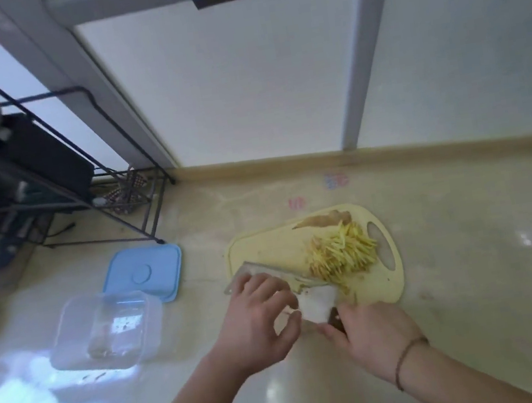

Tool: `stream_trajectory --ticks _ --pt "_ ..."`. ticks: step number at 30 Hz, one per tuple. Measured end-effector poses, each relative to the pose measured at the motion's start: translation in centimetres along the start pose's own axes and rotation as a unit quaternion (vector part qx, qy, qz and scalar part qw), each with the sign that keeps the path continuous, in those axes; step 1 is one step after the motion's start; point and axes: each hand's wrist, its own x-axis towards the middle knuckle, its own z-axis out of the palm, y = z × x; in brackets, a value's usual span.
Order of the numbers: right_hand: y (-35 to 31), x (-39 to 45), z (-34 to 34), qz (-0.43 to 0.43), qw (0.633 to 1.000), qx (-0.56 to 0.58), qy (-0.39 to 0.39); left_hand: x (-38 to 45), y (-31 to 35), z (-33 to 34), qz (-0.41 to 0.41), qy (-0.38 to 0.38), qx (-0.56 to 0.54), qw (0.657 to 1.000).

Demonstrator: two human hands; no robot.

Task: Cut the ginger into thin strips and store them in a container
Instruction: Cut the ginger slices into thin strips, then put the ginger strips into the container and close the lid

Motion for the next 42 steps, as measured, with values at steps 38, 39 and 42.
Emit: stream_trajectory --ticks 38,39,42 --pt "2.5 0.4 3.1 0.064 0.986 0.098 0.122 -12.2 -5.7 -7.2 -0.653 0.452 -0.065 0.604" --pt "2.7 0.6 3.6 0.068 0.981 0.124 0.135 -13.8 -5.9 -7.5 -0.697 0.430 -0.082 0.568" --pt "2.1 0.6 4.0 0.076 0.974 0.144 0.155 -15.6 -6.5 -7.7 -0.756 0.321 -0.138 0.554"
